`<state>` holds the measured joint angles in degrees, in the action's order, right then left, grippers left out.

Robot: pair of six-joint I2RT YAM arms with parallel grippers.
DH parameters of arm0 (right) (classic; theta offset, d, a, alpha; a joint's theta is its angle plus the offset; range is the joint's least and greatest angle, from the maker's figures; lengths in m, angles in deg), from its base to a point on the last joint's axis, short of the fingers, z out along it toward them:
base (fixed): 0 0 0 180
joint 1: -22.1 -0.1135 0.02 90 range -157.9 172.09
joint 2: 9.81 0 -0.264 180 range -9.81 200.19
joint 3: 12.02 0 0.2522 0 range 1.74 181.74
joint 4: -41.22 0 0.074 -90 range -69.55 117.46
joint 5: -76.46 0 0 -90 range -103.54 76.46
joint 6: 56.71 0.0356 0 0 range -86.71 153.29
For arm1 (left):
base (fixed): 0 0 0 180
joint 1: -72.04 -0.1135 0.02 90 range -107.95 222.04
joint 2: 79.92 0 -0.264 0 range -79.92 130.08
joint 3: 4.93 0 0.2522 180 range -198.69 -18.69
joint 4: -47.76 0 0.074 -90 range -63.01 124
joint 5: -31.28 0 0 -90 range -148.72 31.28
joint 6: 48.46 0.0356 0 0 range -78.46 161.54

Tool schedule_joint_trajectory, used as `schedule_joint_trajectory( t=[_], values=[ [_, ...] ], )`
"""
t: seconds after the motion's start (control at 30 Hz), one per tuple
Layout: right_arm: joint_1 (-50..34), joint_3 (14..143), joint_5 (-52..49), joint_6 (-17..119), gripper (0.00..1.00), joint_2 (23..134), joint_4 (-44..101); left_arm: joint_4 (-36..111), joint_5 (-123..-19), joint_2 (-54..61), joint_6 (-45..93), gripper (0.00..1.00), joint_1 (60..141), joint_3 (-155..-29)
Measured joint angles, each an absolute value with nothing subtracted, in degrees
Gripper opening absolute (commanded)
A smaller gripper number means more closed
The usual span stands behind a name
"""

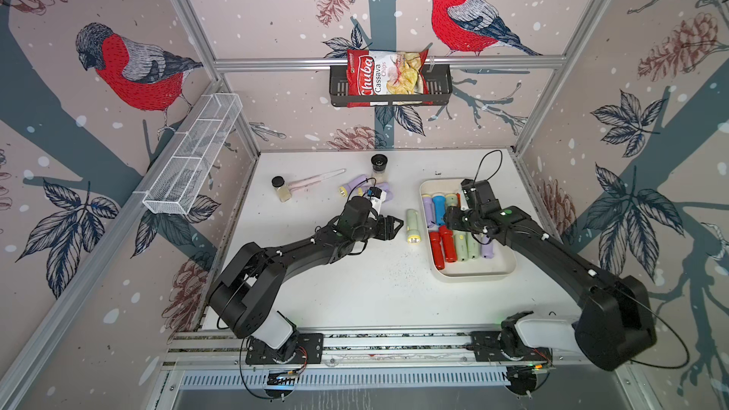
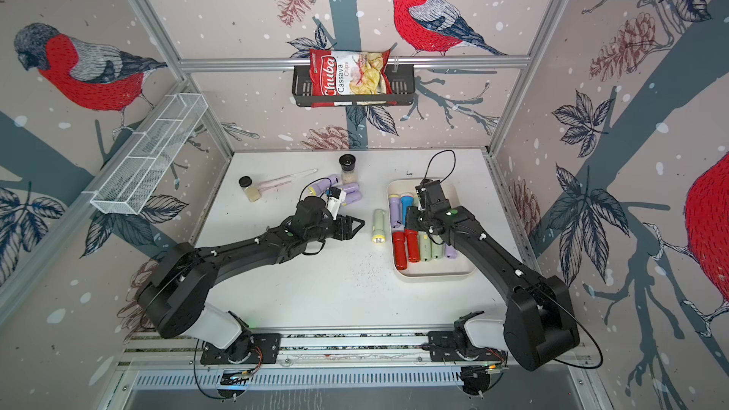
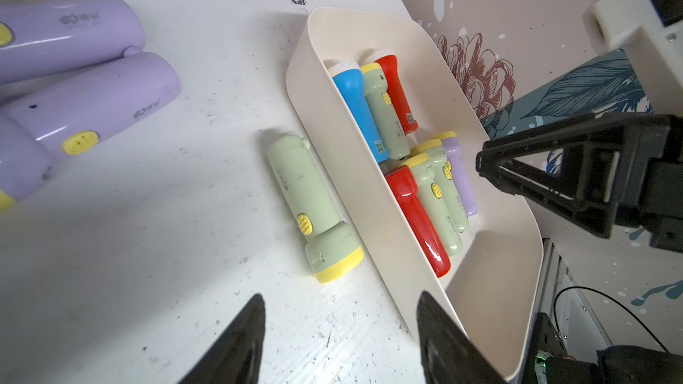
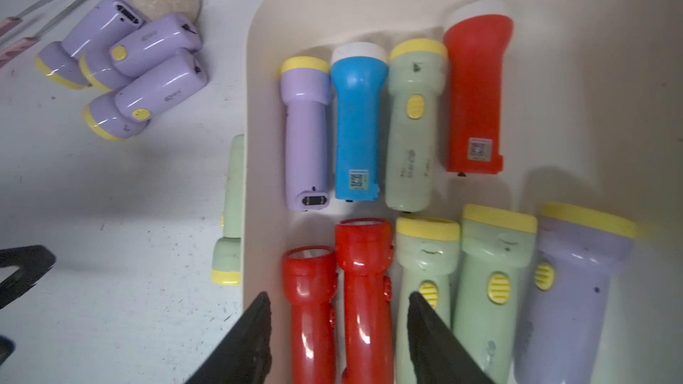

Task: Put the flashlights into the storage boxes
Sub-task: Place the flashlight at the storage box, then move the flashlight at the center of the board.

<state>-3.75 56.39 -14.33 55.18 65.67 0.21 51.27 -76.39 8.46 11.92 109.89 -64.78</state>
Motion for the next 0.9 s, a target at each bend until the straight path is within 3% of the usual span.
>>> schedule_joint_trajectory(
  t=[0.5,0.9],
  values=[
    [-5.9,57.6,-11.7,54.2,0.61,68.6,3.4,47.2,-75.1,14.8,13.1,0.63,110.1,-71.5],
    [-5.8,55.8,-11.6,54.2,0.62,67.8,3.6,34.6,-72.0,28.2,15.5,0.63,111.9,-88.9]
  ],
)
